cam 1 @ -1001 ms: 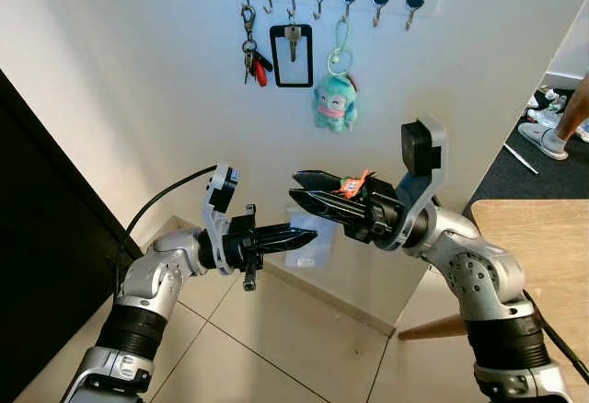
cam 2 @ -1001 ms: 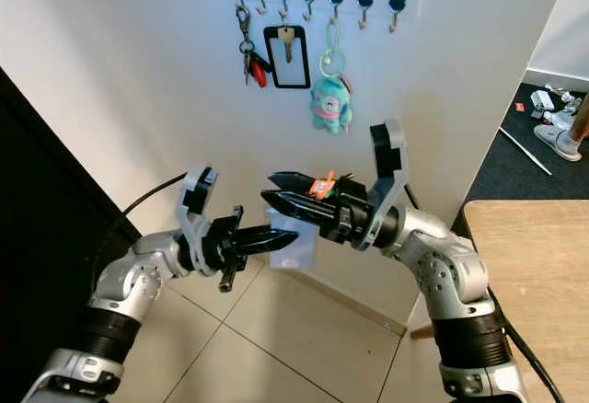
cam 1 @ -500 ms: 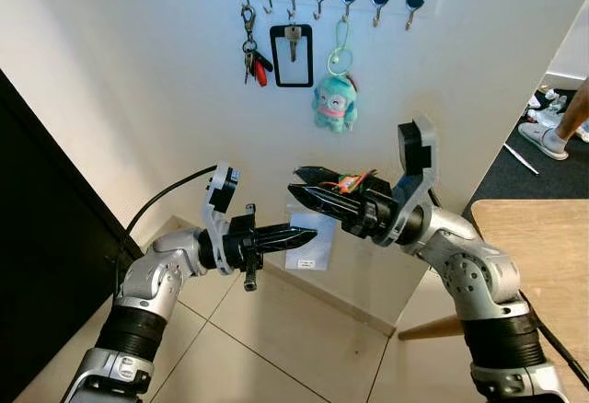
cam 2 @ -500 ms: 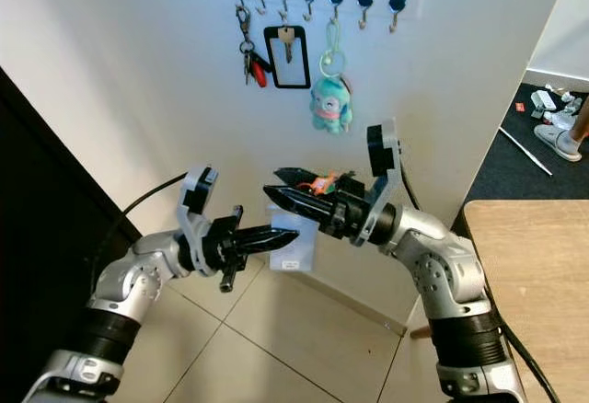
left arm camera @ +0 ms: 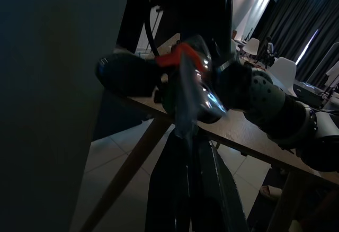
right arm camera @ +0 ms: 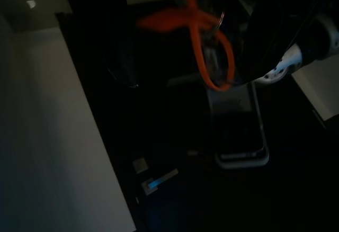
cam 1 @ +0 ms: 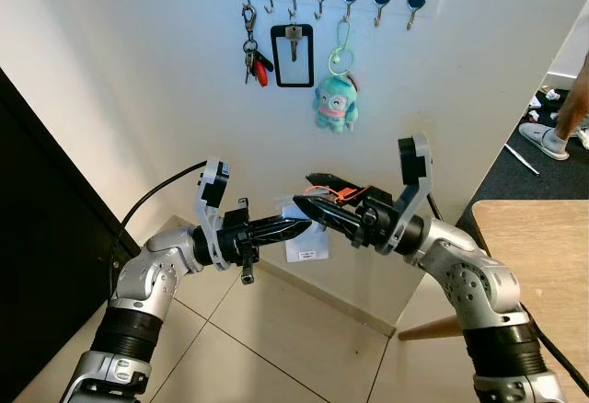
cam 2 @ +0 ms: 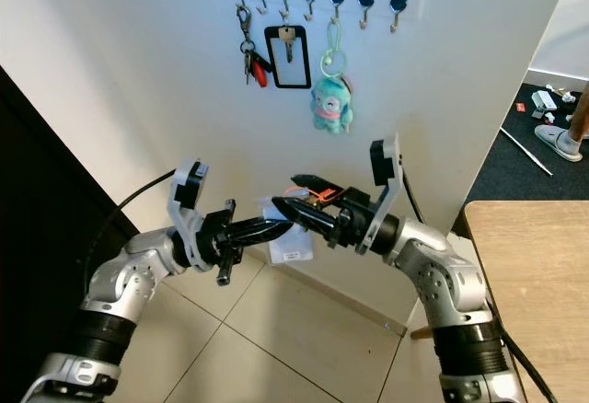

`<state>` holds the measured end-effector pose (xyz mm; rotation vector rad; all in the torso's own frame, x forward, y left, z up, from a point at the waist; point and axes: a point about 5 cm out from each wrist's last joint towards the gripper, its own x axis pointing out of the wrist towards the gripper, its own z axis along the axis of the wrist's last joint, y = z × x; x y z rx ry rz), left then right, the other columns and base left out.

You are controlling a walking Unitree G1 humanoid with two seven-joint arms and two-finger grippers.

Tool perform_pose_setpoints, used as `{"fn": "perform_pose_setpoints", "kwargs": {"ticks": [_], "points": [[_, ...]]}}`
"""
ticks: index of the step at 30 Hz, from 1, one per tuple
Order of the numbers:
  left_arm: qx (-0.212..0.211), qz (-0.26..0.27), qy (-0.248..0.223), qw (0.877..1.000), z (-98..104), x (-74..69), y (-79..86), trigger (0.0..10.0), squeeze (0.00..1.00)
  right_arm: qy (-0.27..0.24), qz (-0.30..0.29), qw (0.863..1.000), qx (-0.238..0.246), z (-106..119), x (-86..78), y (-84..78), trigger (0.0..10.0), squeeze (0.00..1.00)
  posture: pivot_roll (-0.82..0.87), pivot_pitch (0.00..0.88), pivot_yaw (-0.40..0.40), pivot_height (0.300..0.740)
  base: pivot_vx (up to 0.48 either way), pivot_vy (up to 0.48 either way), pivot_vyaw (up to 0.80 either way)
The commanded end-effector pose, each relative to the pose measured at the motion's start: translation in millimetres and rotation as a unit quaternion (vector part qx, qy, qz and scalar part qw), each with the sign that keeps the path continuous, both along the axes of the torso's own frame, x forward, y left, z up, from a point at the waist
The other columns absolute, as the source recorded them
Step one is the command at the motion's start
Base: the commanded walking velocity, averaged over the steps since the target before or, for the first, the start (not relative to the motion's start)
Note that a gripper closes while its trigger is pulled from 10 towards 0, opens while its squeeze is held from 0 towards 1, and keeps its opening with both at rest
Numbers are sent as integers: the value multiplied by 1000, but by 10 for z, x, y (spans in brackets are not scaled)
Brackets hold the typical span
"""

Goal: Hang keys on a hook

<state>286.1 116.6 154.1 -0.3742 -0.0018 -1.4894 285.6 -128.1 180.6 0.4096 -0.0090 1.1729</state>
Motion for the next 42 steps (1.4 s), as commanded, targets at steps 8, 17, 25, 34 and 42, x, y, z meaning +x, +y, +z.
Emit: {"fn": "perform_pose_setpoints", "kwargs": {"ticks": [8, 17, 25, 34, 42], "points": [[-6, 6, -8, 1000, 42, -24, 57, 0, 0, 57, -76, 995, -13, -258, 23, -285, 10000, 0, -152, 53, 85, 740, 0, 0, 0], [-6, 2, -6, 1000, 35, -38, 45, 0, 0, 72, -77, 994, 39, -281, -84, -451, 10000, 0, -157, 61, 84, 740, 0, 0, 0], [-5, 0, -6, 1000, 29, -34, 36, 0, 0, 52, -64, 994, 72, -173, -107, -463, 10000, 0, -160, 52, 82, 740, 0, 0, 0], [-5, -5, -5, 1000, 29, -35, 20, 0, 0, 1, -33, 998, 53, -31, -154, -322, 10000, 0, -158, 45, 84, 740, 0, 0, 0], [-3, -4, -4, 1000, 26, -34, 32, 0, 0, -30, -9, 997, 75, 157, -202, -295, 10000, 0, -160, 49, 91, 740, 0, 0, 0]]}}
